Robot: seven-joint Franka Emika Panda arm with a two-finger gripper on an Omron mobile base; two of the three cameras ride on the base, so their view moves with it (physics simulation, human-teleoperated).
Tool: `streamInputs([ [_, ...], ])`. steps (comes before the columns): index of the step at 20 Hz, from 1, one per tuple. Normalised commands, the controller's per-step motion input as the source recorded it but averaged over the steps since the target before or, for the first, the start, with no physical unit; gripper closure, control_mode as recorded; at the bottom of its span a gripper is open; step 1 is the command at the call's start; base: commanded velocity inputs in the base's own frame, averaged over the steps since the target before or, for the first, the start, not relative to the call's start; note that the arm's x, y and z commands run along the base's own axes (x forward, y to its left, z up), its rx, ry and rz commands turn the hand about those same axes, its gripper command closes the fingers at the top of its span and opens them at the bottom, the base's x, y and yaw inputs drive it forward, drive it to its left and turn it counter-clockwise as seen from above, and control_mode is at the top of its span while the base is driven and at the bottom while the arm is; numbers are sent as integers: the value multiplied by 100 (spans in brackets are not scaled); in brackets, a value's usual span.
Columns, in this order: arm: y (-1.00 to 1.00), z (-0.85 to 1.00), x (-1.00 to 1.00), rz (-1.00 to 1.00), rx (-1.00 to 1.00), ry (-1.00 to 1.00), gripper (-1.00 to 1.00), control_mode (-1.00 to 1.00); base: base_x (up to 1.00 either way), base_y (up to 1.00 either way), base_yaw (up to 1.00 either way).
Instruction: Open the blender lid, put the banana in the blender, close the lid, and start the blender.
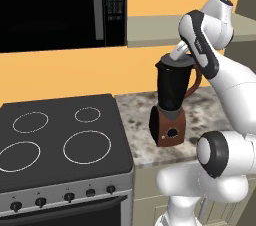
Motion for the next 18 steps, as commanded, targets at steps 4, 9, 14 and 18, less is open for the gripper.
streamInputs([
  [4,0,-7,5,0,0,-2,100,-100,0,0,0],
  [9,0,-8,12,0,0,-3,100,-100,0,0,0],
  [14,0,-6,28,0,2,-16,100,-100,0,0,0],
  [18,1,-5,12,0,2,-12,100,-100,0,0,0],
])
